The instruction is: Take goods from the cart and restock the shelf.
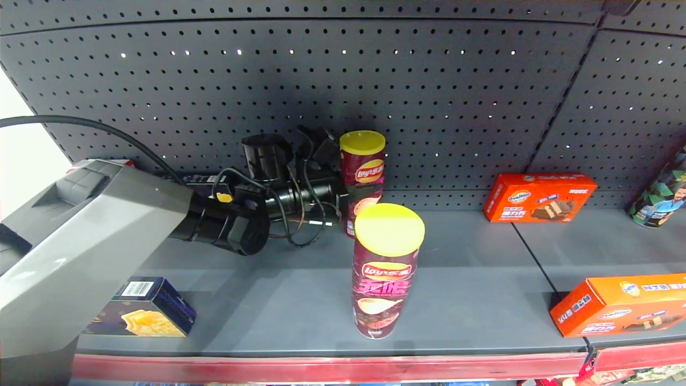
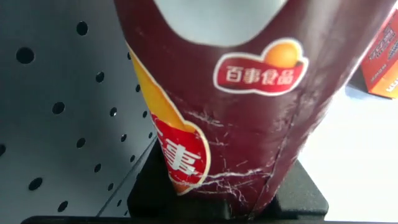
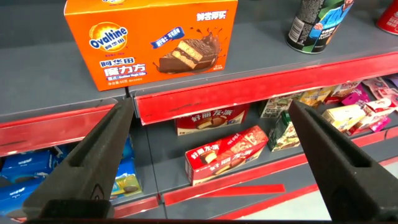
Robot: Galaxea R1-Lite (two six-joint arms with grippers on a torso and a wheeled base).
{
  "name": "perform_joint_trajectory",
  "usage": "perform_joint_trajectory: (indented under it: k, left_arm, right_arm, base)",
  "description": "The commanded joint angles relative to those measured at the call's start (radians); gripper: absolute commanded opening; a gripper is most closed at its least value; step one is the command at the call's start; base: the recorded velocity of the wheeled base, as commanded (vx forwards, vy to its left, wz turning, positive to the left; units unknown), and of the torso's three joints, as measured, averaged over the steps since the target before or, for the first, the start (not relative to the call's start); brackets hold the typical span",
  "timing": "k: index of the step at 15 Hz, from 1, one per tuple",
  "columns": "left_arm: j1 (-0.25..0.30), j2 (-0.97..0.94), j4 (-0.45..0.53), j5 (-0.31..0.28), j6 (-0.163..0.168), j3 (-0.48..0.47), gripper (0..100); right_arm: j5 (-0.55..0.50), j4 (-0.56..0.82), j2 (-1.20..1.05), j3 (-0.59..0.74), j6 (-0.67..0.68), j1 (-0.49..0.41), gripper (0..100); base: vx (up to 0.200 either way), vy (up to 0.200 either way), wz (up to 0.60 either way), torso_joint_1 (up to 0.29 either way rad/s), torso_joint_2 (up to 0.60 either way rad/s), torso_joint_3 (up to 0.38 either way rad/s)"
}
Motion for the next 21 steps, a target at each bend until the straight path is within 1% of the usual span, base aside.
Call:
perform_joint_trajectory:
  k: [1,4,6,7,8,9,10,12,13,14,15,16,17,21]
  left_arm:
    - [0.000,-0.002,0.002,0.001,-0.001,0.002,100]
    - [0.006,-0.028,0.011,0.004,-0.001,0.059,100]
    - [0.013,-0.099,0.028,0.004,-0.001,0.123,100]
    - [0.013,-0.152,0.060,0.009,0.000,0.159,100]
    - [0.012,-0.198,0.097,0.029,0.002,0.183,100]
    - [0.006,-0.244,0.146,0.058,0.002,0.200,100]
    - [0.001,-0.269,0.203,0.127,0.023,0.202,100]
    - [-0.019,-0.292,0.304,0.297,0.036,0.200,100]
    - [-0.019,-0.306,0.344,0.319,0.039,0.205,100]
    - [-0.017,-0.312,0.353,0.331,0.042,0.202,100]
    - [-0.017,-0.310,0.355,0.360,0.057,0.196,100]
    - [-0.017,-0.310,0.355,0.360,0.057,0.196,100]
    - [-0.016,-0.309,0.355,0.426,0.068,0.180,100]
    - [-0.014,-0.304,0.355,0.494,0.074,0.177,100]
  right_arm:
    - [0.000,0.000,0.001,0.000,0.001,0.000,100]
    - [0.000,0.000,0.001,0.000,0.001,0.000,100]
    - [0.000,0.000,0.001,0.000,0.001,0.000,100]
    - [0.000,0.000,0.001,0.000,0.001,0.000,100]
    - [0.000,0.000,0.001,0.000,0.001,0.000,100]
    - [0.000,0.000,0.001,0.000,0.001,0.000,100]
    - [0.000,0.000,0.001,0.000,0.001,0.000,100]
    - [0.000,0.000,0.001,0.000,0.001,0.000,100]
    - [0.000,0.000,0.001,0.000,0.001,0.000,100]
    - [0.000,0.000,0.001,0.000,0.001,0.000,100]
    - [0.000,0.000,0.001,0.000,0.001,0.000,100]
    - [0.000,0.000,0.001,0.000,0.001,0.000,100]
    - [0.000,0.000,0.001,0.000,0.001,0.000,100]
    - [0.000,0.000,0.001,0.000,0.001,0.000,100]
  base:
    - [0.000,0.000,0.00,0.000,0.00,0.000]
    - [0.000,0.000,0.00,0.000,0.00,0.000]
    - [0.000,0.000,0.00,0.000,0.00,0.000]
    - [0.000,0.000,0.00,0.000,0.00,0.000]
    - [0.000,0.000,0.00,0.000,0.00,0.000]
    - [0.000,0.000,0.00,0.000,0.00,0.000]
    - [0.000,0.000,0.00,0.000,0.00,0.000]
    - [0.000,0.000,0.00,0.000,0.00,0.000]
    - [0.000,0.000,0.00,0.000,0.00,0.000]
    - [0.000,0.000,0.00,0.000,0.00,0.000]
    - [0.000,0.000,0.00,0.000,0.00,0.000]
    - [0.000,0.000,0.00,0.000,0.00,0.000]
    - [0.000,0.000,0.00,0.000,0.00,0.000]
    - [0.000,0.000,0.00,0.000,0.00,0.000]
